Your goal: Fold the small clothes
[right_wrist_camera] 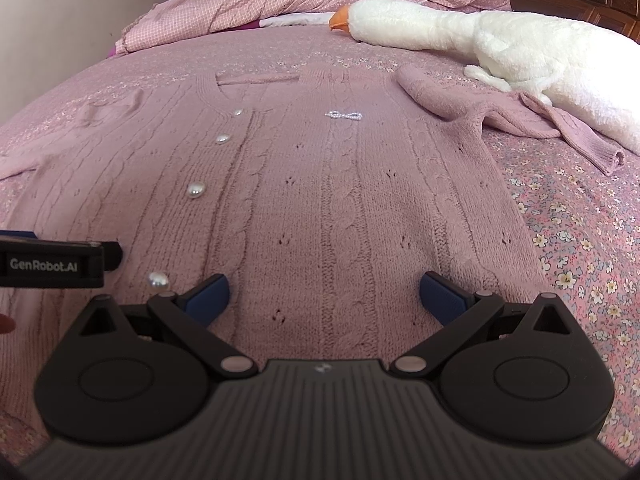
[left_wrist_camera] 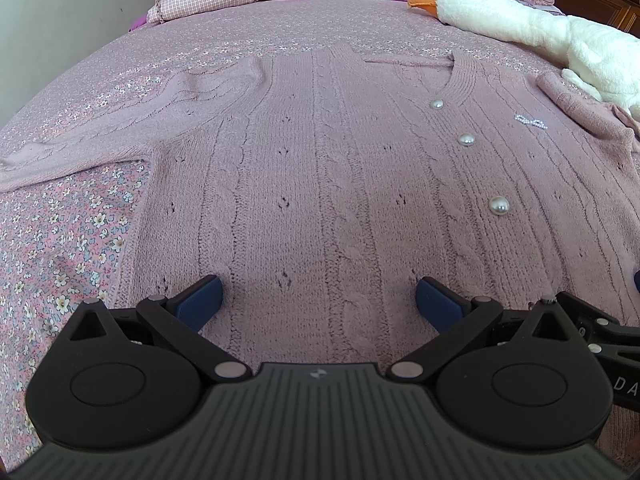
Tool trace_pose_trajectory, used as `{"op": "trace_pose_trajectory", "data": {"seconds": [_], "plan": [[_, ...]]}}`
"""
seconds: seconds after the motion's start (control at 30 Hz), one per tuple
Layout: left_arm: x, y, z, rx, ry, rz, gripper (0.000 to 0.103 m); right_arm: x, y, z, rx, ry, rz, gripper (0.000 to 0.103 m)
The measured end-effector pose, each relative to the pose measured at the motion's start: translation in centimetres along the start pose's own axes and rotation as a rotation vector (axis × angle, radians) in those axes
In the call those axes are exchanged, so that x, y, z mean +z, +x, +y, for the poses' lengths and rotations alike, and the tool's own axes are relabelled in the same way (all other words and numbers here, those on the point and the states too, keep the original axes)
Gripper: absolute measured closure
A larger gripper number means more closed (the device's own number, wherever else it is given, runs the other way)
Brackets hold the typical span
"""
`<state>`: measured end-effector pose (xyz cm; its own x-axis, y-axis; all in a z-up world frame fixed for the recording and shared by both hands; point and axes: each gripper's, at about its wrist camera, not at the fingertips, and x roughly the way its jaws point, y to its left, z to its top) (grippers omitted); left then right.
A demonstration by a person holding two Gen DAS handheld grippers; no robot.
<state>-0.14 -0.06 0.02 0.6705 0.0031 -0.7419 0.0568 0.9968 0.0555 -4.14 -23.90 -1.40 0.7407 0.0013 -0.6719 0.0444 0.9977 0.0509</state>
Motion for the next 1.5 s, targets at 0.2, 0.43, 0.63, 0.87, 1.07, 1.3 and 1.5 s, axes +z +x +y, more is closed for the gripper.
{"op": "trace_pose_trajectory", "data": {"seconds": [0.2, 0.43, 0.63, 0.87, 1.07, 1.3, 1.5], "plan": [[0.0, 0.0, 0.0, 0.000, 0.000, 0.001, 0.000, 0.0, 0.0, 0.0, 0.000, 0.001, 0.000, 0.000], [0.0, 0.0, 0.0, 0.000, -0.002, 0.005, 0.000, -0.1, 0.0, 0.0, 0.002, 0.002, 0.001, 0.000], [0.4, 0.2, 0.3, -0.007, -0.009, 0.042, 0.000, 0.2, -0.1, -0.3, 0.015, 0.012, 0.012, 0.000], [0.9, 0.3, 0.3, -0.008, -0.003, 0.079, 0.000, 0.7, -0.2, -0.5, 0.036, 0.022, 0.040, 0.000], [1.6, -0.2, 0.6, -0.010, -0.011, 0.087, 0.000, 1.9, -0.6, -1.9, 0.098, 0.089, 0.072, 0.000], [3.2, -1.2, 1.3, 0.002, -0.030, 0.035, 0.000, 4.8, -1.3, -5.8, 0.151, 0.201, 0.052, 0.000], [4.5, -1.5, 1.3, 0.015, -0.034, 0.022, 0.000, 7.5, -0.7, -10.6, 0.092, 0.251, -0.001, 0.000]]}}
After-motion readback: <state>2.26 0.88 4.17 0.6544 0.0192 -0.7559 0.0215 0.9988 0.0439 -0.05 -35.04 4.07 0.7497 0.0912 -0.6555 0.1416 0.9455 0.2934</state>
